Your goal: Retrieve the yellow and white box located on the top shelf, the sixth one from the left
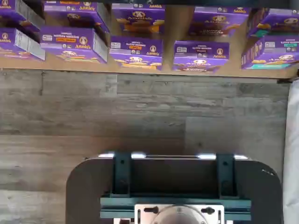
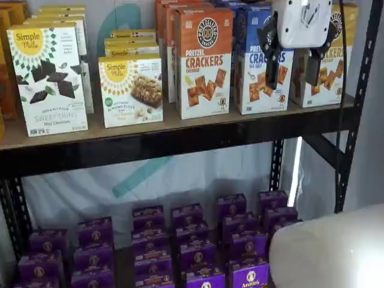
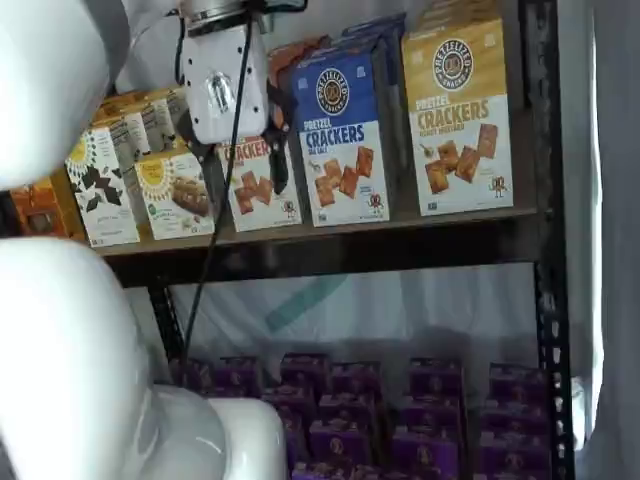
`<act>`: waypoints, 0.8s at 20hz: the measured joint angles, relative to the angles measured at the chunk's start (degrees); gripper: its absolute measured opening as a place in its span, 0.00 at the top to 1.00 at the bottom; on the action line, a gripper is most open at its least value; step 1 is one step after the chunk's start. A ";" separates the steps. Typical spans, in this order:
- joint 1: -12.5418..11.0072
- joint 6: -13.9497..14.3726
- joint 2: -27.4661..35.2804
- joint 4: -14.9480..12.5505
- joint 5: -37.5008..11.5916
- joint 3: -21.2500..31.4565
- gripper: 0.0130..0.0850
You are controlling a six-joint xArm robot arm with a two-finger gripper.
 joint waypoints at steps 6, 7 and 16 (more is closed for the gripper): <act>-1.07 -0.43 1.75 1.31 2.89 -1.40 0.00; -0.98 -0.41 1.72 1.20 2.65 -1.27 0.00; -1.27 -2.73 0.71 -4.29 -5.02 1.77 0.00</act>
